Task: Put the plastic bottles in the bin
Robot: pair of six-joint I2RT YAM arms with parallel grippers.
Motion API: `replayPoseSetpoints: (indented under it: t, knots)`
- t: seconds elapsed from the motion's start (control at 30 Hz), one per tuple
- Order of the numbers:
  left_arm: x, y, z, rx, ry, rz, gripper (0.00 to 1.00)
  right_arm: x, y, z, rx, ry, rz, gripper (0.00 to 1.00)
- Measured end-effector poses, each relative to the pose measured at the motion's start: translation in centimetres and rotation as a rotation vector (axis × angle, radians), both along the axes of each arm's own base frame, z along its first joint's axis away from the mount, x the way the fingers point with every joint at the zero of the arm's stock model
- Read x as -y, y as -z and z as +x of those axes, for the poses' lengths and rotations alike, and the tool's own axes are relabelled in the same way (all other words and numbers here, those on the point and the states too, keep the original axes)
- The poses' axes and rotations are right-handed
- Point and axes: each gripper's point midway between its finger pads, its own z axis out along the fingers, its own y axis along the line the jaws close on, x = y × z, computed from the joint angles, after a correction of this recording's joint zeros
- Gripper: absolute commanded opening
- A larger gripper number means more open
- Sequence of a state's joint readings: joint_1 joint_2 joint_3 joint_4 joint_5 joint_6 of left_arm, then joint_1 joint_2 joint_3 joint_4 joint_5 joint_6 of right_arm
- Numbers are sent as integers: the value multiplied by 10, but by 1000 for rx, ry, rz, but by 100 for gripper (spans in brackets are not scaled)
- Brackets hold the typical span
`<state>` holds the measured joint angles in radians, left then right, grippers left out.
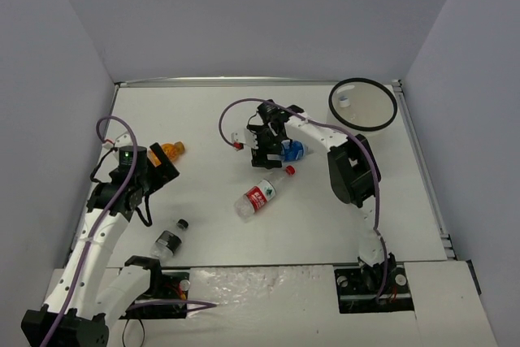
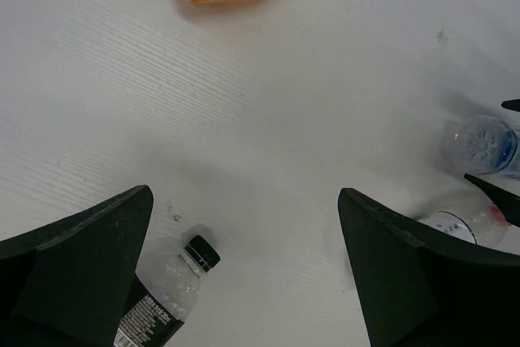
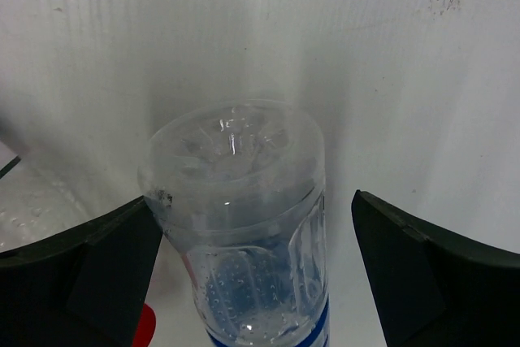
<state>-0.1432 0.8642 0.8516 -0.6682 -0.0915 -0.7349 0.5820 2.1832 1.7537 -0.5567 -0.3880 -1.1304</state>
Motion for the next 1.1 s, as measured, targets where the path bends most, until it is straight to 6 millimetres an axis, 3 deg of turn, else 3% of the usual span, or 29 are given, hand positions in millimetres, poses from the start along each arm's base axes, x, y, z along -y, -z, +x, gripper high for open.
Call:
replayPoseSetpoints:
  t: [0.07, 0.2, 0.3, 0.47, 0.6, 0.7, 0.73, 0.77, 0.83, 1.0, 1.1]
  knots:
    - [-1, 0, 0, 0, -3, 4, 97, 1, 9, 5, -14, 9, 0, 84]
    - [-2, 1, 1, -4, -8, 10, 97, 6, 18, 13, -48, 30, 28, 52]
    - [-3, 4, 1, -16, -9, 14, 97, 9, 14, 20, -47, 40, 54, 43]
    - [-3, 8, 3, -29, -10, 17, 97, 13, 6, 27, -31, 48, 68, 39]
    - [-2, 8, 5, -31, -9, 17, 97, 6, -27, 34, 28, 39, 109, 37]
    - [-2, 8, 5, -28, -9, 17, 97, -7, -90, 36, 108, 45, 233, 39]
    - [-2, 8, 5, -27, -9, 16, 97, -13, -119, 36, 152, 51, 291, 38]
    - [-2, 8, 5, -26, -9, 16, 97, -17, -151, 35, 200, 66, 355, 31]
    - [-3, 6, 5, -21, -11, 17, 97, -16, -220, 37, 343, 206, 522, 26]
    - [-3, 1, 5, 0, -13, 16, 97, 49, -400, 20, 663, 645, 1000, 26]
    - [-3, 0, 6, 9, -15, 16, 97, 112, -459, 13, 795, 850, 1226, 28]
